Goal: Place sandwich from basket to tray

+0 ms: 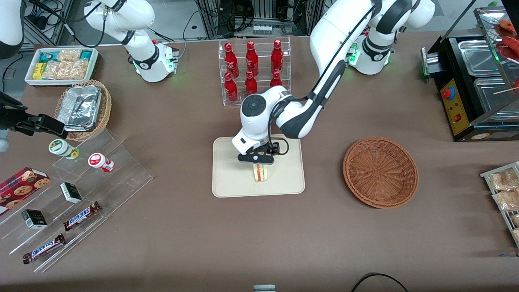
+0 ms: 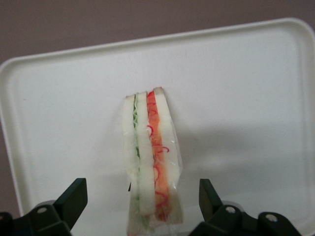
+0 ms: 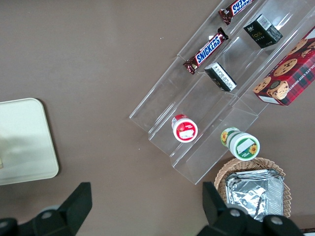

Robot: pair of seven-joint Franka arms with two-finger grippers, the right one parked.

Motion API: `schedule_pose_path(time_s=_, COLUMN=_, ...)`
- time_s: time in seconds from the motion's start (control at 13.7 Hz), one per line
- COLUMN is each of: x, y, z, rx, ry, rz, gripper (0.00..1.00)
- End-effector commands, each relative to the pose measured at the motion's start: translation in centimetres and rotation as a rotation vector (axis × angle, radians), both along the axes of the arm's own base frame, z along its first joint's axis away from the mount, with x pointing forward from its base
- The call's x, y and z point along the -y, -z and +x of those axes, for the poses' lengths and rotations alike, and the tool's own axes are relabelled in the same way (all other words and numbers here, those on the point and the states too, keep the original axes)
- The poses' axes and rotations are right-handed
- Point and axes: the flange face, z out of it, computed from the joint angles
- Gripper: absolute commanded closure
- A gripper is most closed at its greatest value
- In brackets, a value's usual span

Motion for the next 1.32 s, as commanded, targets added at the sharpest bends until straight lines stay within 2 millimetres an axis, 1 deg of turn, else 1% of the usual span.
schedule_pose_path(time_s=0.0, x=-1.4, y=-5.8, z=0.5, rx=-0.001, ry=-0.055, rz=-0.024, gripper=0.00)
schedule_pose_path(time_s=0.07, x=-2.5, y=-7.9, z=1.2, rx=-0.005, ry=-0.081, rz=-0.037, gripper=0.00)
schedule_pose_path(time_s=0.22, x=-5.7, y=-12.0, z=3.0, rx=-0.017, ry=-0.137, rz=-0.049, gripper=0.00)
schedule_pose_path(time_s=0.37, x=-8.7, y=-15.4, z=4.1, rx=-0.031, ry=-0.184, rz=-0.050, gripper=0.00)
schedule_pose_path(time_s=0.51, x=-12.5, y=-18.8, z=5.5, rx=-0.023, ry=-0.242, rz=-0.051, gripper=0.00)
schedule_pose_path(time_s=0.59, x=-14.2, y=-20.1, z=6.1, rx=-0.022, ry=-0.267, rz=-0.048, gripper=0.00)
schedule_pose_path(time_s=0.66, x=-15.7, y=-21.0, z=6.6, rx=-0.021, ry=-0.290, rz=-0.046, gripper=0.00)
schedule_pose_path(time_s=0.88, x=-18.5, y=-22.9, z=7.1, rx=-0.026, ry=-0.329, rz=-0.033, gripper=0.00)
schedule_pose_path(time_s=1.02, x=-22.5, y=-24.3, z=8.4, rx=-0.028, ry=-0.386, rz=-0.021, gripper=0.00)
schedule_pose_path(time_s=1.1, x=-23.9, y=-25.2, z=8.6, rx=-0.025, ry=-0.374, rz=-0.020, gripper=0.00)
schedule_pose_path(time_s=1.17, x=-26.4, y=-25.8, z=9.3, rx=-0.031, ry=-0.360, rz=-0.010, gripper=0.00)
schedule_pose_path(time_s=1.24, x=-28.6, y=-26.5, z=9.5, rx=-0.048, ry=-0.342, rz=0.002, gripper=0.00)
